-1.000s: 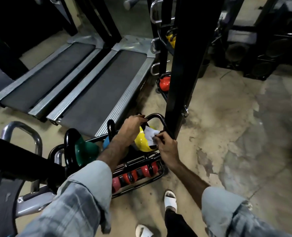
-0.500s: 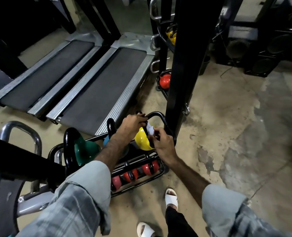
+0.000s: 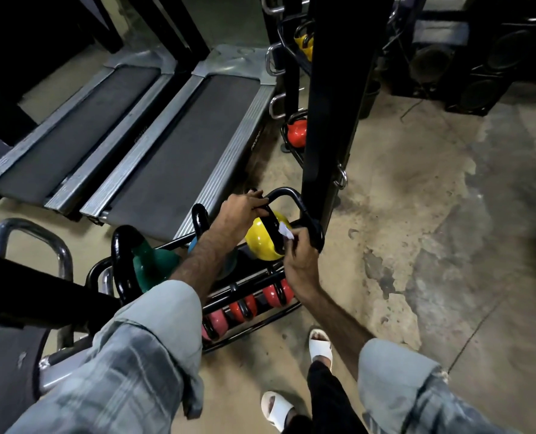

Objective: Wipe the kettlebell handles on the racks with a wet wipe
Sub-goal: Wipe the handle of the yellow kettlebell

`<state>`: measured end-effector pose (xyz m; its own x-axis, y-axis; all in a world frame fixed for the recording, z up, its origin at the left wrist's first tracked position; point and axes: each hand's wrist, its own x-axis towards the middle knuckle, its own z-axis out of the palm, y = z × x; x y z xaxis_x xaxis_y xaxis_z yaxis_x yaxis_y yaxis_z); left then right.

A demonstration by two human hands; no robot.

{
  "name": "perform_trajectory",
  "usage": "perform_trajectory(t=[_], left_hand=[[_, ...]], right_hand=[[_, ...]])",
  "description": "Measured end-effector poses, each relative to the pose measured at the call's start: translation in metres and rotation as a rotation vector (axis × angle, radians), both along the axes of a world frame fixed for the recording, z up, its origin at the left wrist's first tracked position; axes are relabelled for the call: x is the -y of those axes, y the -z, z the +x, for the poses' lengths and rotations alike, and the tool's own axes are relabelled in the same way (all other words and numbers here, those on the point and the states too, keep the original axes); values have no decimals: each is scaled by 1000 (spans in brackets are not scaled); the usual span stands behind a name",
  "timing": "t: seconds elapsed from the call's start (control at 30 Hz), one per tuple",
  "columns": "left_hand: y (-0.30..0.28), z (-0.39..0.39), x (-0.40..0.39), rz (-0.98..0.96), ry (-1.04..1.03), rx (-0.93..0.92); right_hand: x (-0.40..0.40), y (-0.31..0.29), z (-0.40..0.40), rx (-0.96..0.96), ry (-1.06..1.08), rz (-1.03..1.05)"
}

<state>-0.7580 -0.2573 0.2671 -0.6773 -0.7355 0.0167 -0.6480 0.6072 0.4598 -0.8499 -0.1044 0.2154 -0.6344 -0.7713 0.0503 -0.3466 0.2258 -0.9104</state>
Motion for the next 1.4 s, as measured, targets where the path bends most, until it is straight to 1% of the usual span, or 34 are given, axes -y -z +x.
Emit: perform_trajectory(t=[0.07,0.13,0.27,0.33,0.43,0.5,0.6,0.67,0.77,0.9,1.03,1.23,1.33,1.4], left_hand=[[-2,0,0,2,7,43],[-4,0,-1,-1,10,60],[-6,-1,-3,-19,9,51],[-5,0,-2,-27,8,63],[-7,0,-4,-17,11,71],[-9,0,-6,0,12,64],[-11,-1,-9,1,6,36],[-9,-1,-11,26,-8,-21],[-8,0,-13,80,-46,-86],[-8,-1,-13,143,-95,-123],[-7,-2,-13,140,-100,-128],[0,-2,-9,133,-103,-109],[-5,0,-5,114,-78,-76],[-7,1,-3,100,-68,-62]], right_hand=[[7,-11,3,3,-3,-37],[1,-7,3,35,-11,-46],[-15,10,-3,108,-10,39],[-5,1,-3,125,-11,28],[13,-13,-4,44,-58,-19],[9,-10,-5,-16,-130,-72],[-15,5,-9,-129,-263,-146],[-22,15,-13,-213,-297,-178],[-8,11,-19,-343,-347,-242],[5,3,-23,-549,-443,-266],[-10,19,-42,-740,-565,-273],[0,-3,-48,-1042,-630,-264],[11,-20,-48,-1131,-770,-331],[25,-27,-50,-1303,-872,-293]])
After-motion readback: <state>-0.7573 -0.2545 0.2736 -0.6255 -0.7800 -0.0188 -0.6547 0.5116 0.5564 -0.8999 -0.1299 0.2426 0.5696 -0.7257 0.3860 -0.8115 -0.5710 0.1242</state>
